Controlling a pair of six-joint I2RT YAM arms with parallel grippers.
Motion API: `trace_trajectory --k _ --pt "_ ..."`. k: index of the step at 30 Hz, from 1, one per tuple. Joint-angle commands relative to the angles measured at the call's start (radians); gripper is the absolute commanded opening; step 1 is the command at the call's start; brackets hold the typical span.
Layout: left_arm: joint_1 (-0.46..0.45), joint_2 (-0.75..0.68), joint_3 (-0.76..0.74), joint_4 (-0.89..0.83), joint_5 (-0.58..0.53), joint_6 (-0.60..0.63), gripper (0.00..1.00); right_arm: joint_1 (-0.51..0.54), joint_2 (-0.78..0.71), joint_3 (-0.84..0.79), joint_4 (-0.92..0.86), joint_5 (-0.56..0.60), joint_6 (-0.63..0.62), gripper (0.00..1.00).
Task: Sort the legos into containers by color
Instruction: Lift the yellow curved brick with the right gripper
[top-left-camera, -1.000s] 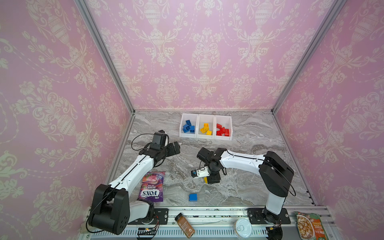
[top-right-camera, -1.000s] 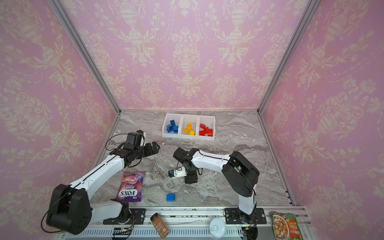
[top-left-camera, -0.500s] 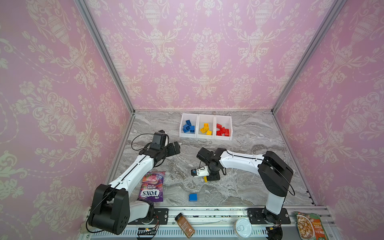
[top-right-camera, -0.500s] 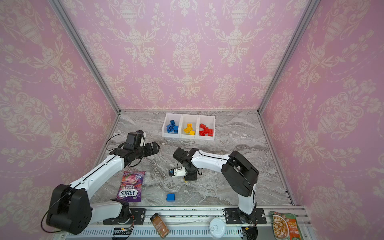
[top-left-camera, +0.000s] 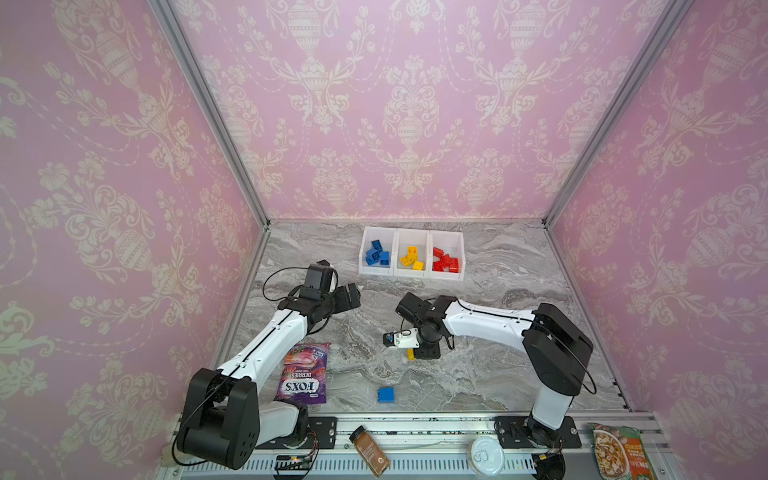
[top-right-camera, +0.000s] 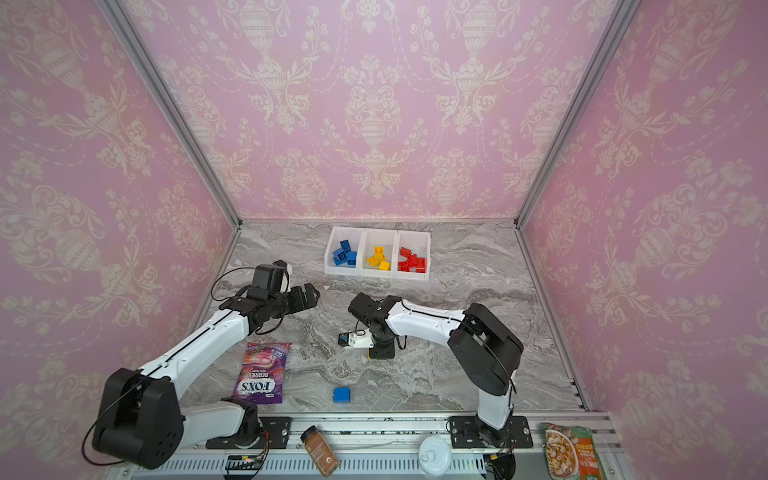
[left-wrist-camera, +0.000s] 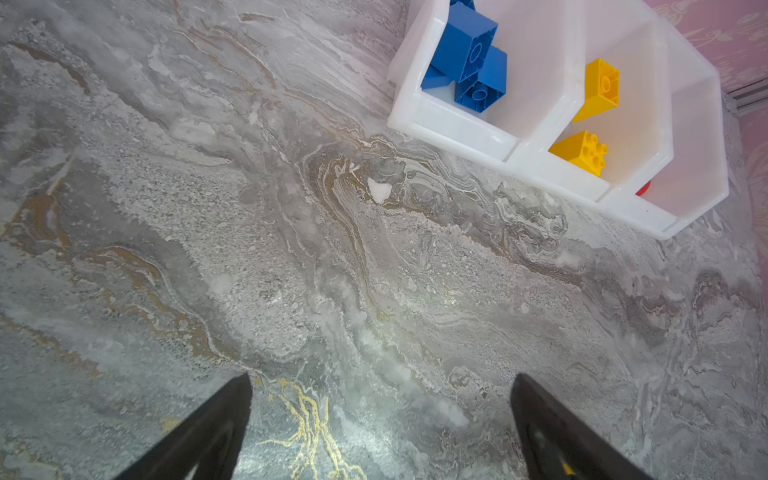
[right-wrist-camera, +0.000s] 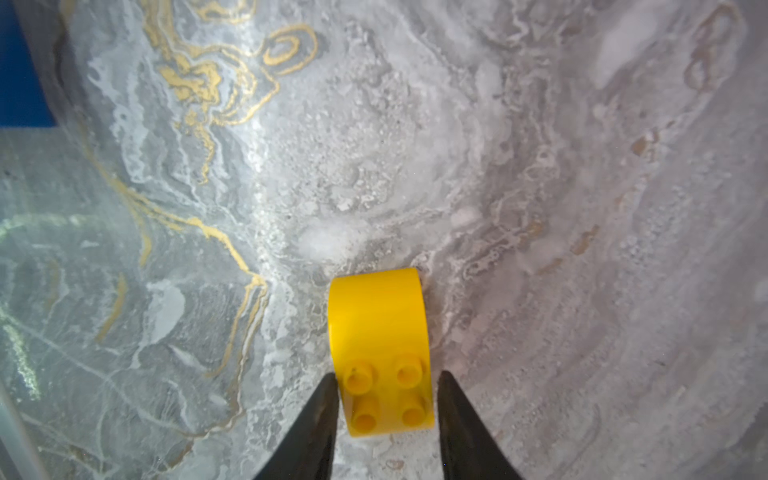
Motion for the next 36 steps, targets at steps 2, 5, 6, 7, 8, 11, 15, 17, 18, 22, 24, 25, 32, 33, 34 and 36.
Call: trace_trajectory --k 2,5,6,7,8,11,15,17,18,22,24,25,32,33,34,36 --pt "0.007 -0.013 -0.015 -0.009 0.014 0.004 0.99 -0.024 -0.057 0.015 -0.027 -0.029 0.027 0.41" --pt "0.008 -0.012 -0.015 -0.007 0.017 0.002 0.99 -0.029 -0.061 0.03 -0.052 -0.041 0.028 0.41" --pt "0.007 -0.012 -0.015 -0.007 0.018 0.002 0.99 -0.029 -0.057 0.037 -0.064 -0.051 0.027 0.44" --pt "0.008 -0.013 -0.016 -0.009 0.018 0.001 0.99 -0.029 -0.051 0.043 -0.077 -0.063 0.031 0.48" --pt "0.008 -0.014 -0.018 -0.008 0.018 0.002 0.99 -0.027 -0.046 0.044 -0.082 -0.071 0.035 0.53" --pt "0.008 -0.018 -0.021 -0.008 0.015 0.001 0.99 -0.004 -0.036 0.014 -0.05 -0.052 0.032 0.64" --pt "0.008 -0.013 -0.02 -0.005 0.018 0.003 0.99 0.003 0.0 -0.002 0.003 -0.015 0.044 0.64" --pt "0.008 -0.013 -0.019 -0.007 0.018 0.003 0.99 0.003 0.016 -0.003 0.024 -0.017 0.045 0.63" --pt "0.008 -0.013 -0.019 -0.007 0.018 0.003 0.99 0.003 0.023 -0.003 0.029 -0.022 0.043 0.63" --pt "0.008 -0.019 -0.021 -0.012 0.014 0.006 0.99 0.003 0.065 0.0 0.019 -0.024 0.044 0.6" --pt "0.008 -0.021 -0.022 -0.011 0.012 0.005 0.99 0.003 0.079 -0.007 0.02 -0.019 0.045 0.58" --pt "0.007 -0.022 -0.024 -0.009 0.012 0.004 0.99 0.002 0.081 -0.011 0.027 -0.012 0.048 0.56" --pt "0.007 -0.014 -0.02 -0.009 0.012 0.004 0.99 0.002 0.058 -0.014 0.059 0.018 0.062 0.27" --pt "0.007 -0.015 -0.019 -0.01 0.012 0.004 0.99 0.001 0.048 -0.015 0.059 0.02 0.062 0.26" --pt "0.008 -0.015 -0.018 -0.01 0.012 0.004 0.99 0.001 0.038 -0.015 0.059 0.019 0.062 0.26" --pt "0.008 -0.014 -0.018 -0.01 0.014 0.004 0.99 -0.003 0.021 -0.015 0.056 0.02 0.063 0.26"
